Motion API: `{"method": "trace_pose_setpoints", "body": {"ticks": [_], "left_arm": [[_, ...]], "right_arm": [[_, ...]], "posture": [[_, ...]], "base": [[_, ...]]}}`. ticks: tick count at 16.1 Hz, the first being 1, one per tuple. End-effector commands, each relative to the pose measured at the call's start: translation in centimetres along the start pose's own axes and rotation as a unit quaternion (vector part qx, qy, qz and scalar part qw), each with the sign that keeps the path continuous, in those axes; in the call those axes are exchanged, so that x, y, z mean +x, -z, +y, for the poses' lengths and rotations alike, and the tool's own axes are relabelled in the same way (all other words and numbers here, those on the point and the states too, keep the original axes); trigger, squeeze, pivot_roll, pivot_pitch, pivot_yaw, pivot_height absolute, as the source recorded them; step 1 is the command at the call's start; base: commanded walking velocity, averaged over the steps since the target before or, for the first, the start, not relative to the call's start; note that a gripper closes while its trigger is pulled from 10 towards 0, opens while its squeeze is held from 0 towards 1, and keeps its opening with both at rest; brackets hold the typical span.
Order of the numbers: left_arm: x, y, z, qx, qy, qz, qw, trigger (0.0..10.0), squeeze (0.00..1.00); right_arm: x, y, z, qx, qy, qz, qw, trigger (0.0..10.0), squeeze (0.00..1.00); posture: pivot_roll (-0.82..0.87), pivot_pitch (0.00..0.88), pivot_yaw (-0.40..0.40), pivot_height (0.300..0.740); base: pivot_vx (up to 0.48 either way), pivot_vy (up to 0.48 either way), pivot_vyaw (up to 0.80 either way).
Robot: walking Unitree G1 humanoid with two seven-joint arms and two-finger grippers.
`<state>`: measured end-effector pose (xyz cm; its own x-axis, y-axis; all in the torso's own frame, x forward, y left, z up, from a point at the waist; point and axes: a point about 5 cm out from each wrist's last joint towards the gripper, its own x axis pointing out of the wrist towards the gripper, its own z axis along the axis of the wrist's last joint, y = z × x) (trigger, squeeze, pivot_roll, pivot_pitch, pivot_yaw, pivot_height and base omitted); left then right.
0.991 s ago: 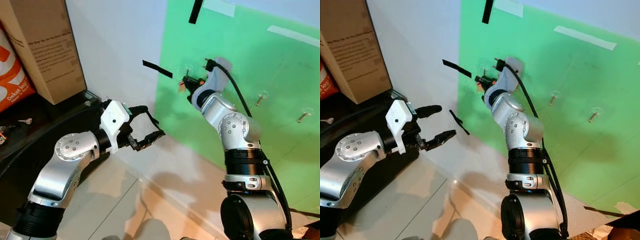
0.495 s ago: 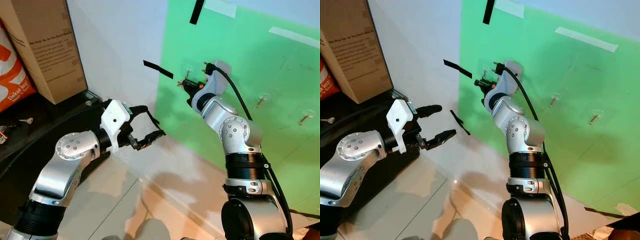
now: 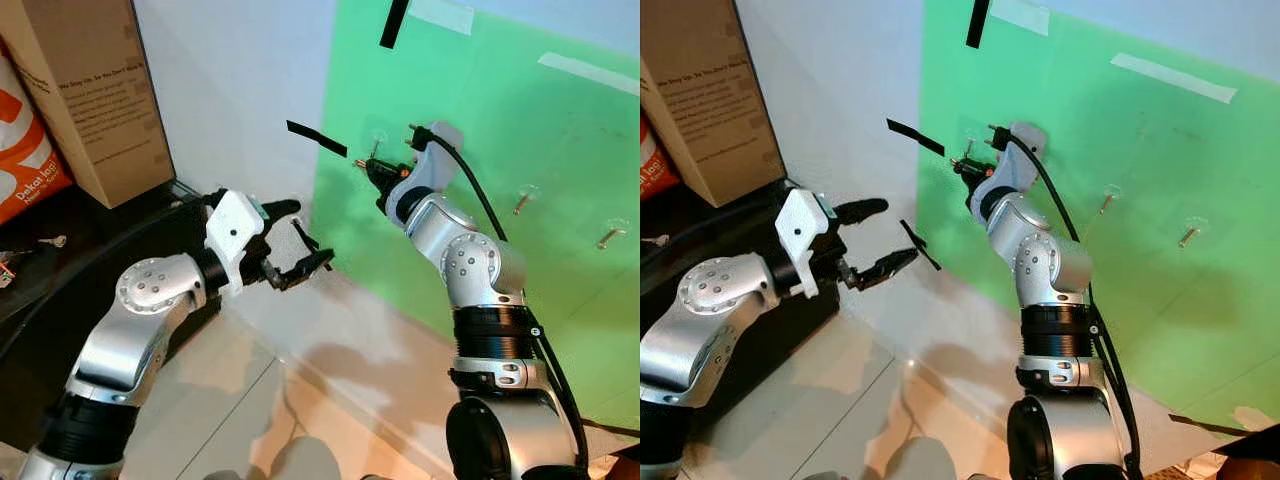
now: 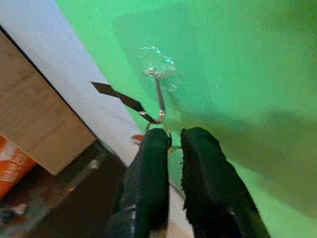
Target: Hang keys on a hook
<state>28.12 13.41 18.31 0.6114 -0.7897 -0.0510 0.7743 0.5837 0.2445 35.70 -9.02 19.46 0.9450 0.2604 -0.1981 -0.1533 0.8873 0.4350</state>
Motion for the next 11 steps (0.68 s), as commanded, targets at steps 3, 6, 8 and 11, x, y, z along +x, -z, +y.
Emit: {"method": "trace_pose_setpoints", "body": {"ticks": [3, 6, 8, 11], "left_arm": [[0.2, -0.2, 0.5, -0.001, -0.022, -0.011, 1.000, 10.0, 0.00], [-0.2, 1.0, 1.2, -0.012, -0.091, -0.002, 0.996, 10.0, 0.00], [-1.7, 3.5, 2.1, -0.012, -0.191, 0.051, 0.980, 10.0, 0.00], [-3.3, 4.9, 2.0, -0.043, -0.279, 0.085, 0.956, 10.0, 0.00]], "right_arm": [[-0.5, 1.4, -1.1, -0.025, 0.017, 0.017, 0.999, 10.0, 1.00], [-3.2, 2.7, -3.0, -0.082, 0.007, 0.005, 0.997, 10.0, 1.00], [-6.1, 6.0, -4.3, -0.110, -0.011, 0.030, 0.993, 10.0, 1.00], [-7.8, 7.5, -5.9, -0.137, 0.035, 0.013, 0.990, 10.0, 1.00]], "posture": [[-0.02, 0.000, -0.092, 0.740], [-0.03, 0.000, -0.094, 0.740], [-0.05, 0.000, -0.084, 0.740], [-0.07, 0.000, -0.041, 0.740]], "base": [[0.000, 0.000, 0.00], [0.000, 0.000, 0.00], [0.000, 0.000, 0.61], [0.000, 0.000, 0.80]]}}
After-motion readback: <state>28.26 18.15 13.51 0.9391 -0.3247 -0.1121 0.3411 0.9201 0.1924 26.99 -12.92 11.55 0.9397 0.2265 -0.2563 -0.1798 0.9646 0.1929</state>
